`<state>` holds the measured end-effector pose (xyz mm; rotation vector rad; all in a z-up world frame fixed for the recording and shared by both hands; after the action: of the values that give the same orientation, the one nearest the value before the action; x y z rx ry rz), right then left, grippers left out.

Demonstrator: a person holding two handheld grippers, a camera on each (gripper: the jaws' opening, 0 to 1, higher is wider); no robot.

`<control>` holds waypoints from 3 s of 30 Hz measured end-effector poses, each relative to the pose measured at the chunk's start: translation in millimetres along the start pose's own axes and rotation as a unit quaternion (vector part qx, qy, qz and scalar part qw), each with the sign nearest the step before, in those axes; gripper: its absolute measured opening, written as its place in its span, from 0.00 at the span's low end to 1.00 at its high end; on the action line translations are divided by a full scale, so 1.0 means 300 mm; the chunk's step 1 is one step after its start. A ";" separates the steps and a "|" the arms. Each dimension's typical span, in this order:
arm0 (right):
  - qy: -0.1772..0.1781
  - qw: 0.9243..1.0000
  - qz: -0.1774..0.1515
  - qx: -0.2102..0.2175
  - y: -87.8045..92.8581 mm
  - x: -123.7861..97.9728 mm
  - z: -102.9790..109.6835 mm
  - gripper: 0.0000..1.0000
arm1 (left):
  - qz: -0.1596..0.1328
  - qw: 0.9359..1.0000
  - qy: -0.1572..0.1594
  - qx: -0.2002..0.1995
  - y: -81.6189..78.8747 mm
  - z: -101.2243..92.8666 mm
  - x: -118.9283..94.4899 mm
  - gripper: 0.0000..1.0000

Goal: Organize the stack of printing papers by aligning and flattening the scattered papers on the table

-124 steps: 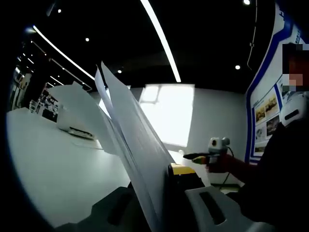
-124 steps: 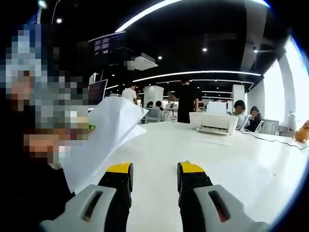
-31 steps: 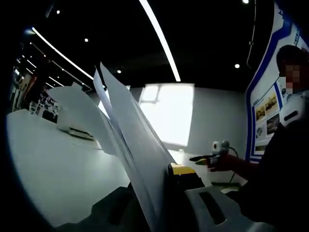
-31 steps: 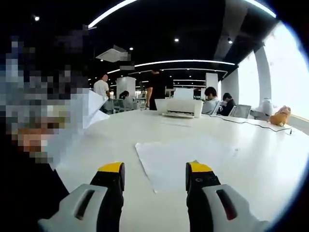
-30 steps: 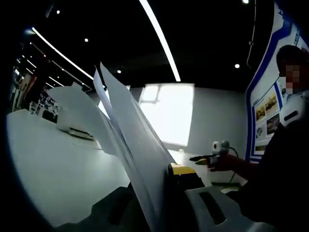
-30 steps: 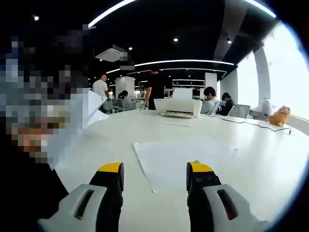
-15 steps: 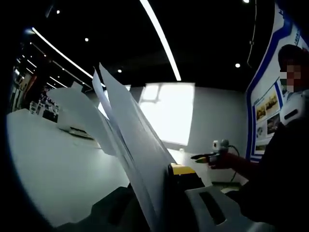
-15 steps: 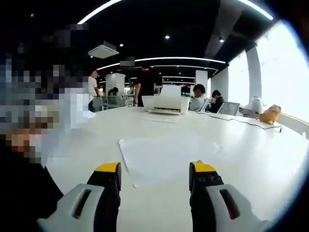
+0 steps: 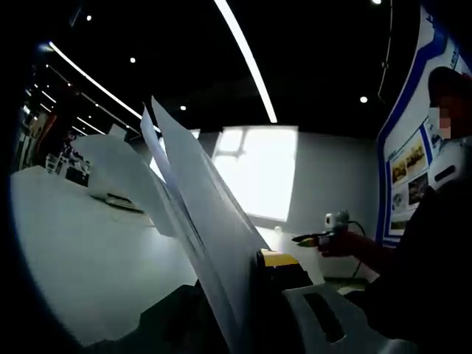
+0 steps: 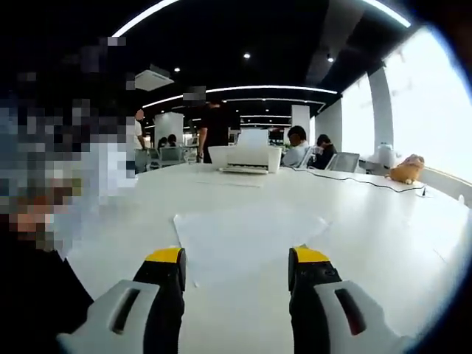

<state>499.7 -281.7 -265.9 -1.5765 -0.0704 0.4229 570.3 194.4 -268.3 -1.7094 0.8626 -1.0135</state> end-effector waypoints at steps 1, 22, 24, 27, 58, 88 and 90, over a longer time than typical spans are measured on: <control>0.001 1.000 -0.002 0.002 -0.001 0.000 -0.003 0.52 | 0.000 1.000 0.000 0.000 0.000 0.000 0.000 0.09; 0.019 1.000 0.008 -0.012 -0.006 0.025 -0.054 0.55 | -0.001 1.000 -0.001 0.002 -0.002 0.001 -0.001 0.09; 0.021 1.000 0.012 -0.014 -0.003 0.029 -0.065 0.56 | 0.000 1.000 -0.001 0.002 -0.002 0.002 -0.001 0.09; 0.023 1.000 0.014 -0.013 -0.001 0.026 -0.070 0.56 | 0.000 1.000 -0.001 0.002 -0.002 0.004 -0.001 0.09; 0.034 0.999 0.022 -0.022 -0.055 0.071 -0.138 0.57 | 0.003 1.000 -0.004 0.003 0.001 0.004 -0.001 0.09; 0.035 0.997 0.058 -0.021 -0.045 0.192 -0.235 0.57 | 0.005 1.000 -0.006 0.003 0.004 0.007 -0.001 0.09; 0.036 0.997 0.060 -0.019 -0.043 0.199 -0.243 0.57 | 0.005 1.000 -0.006 0.003 0.004 0.007 -0.001 0.09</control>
<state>580.4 -332.2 -267.3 -1.6364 0.0713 0.4599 571.9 195.1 -269.9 -1.7033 0.8587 -0.9971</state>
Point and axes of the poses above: the point that each gripper's makers call its tool centre point, and the gripper's own axes: x roughly forward along the fingers, z roughly to its left, y roughly out of its underside, the point moved 8 cm from there along -x, roughly backward along the fingers, and after that the axes turned 2 degrees about -y, right-handed, at the moved point
